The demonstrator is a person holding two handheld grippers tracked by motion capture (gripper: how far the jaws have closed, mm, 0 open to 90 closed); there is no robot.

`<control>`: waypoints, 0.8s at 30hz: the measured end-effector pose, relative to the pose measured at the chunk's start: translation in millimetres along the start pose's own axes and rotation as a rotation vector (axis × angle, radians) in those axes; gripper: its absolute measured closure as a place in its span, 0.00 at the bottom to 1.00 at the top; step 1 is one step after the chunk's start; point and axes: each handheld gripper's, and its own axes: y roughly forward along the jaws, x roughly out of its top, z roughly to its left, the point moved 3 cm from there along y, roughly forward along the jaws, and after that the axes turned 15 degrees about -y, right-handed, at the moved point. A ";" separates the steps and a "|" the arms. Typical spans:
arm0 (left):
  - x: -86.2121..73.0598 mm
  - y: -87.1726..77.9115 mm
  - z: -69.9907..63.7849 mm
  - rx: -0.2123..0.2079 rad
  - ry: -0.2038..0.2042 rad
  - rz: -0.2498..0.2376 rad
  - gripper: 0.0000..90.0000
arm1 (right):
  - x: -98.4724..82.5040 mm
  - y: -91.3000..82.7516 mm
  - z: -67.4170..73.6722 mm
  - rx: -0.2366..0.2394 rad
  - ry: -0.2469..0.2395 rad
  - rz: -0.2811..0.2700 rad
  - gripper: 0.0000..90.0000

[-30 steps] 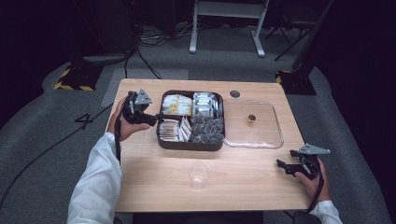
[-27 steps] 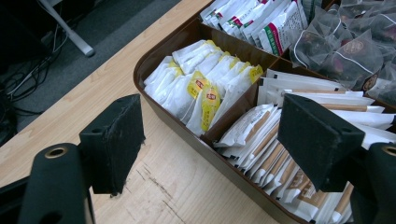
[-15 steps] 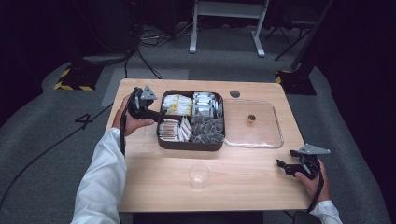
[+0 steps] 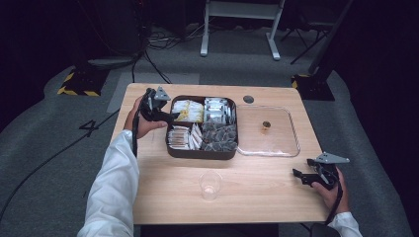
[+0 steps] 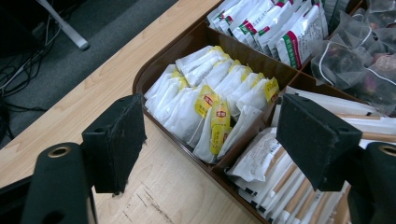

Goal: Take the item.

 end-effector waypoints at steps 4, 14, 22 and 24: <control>2.2 6.7 2.0 0.002 -0.003 0.016 0.27 | 0.0 0.0 0.0 0.000 0.000 0.000 0.20; 3.0 22.4 2.9 -0.007 0.008 0.052 0.43 | 0.0 0.0 0.0 0.000 0.000 0.000 0.20; 1.5 35.4 -6.5 -0.094 0.057 0.118 0.60 | 0.0 0.0 0.0 0.001 0.000 -0.001 0.20; 1.7 37.5 -9.6 -0.114 0.061 0.117 0.64 | 0.0 0.0 0.0 0.000 -0.001 -0.001 0.20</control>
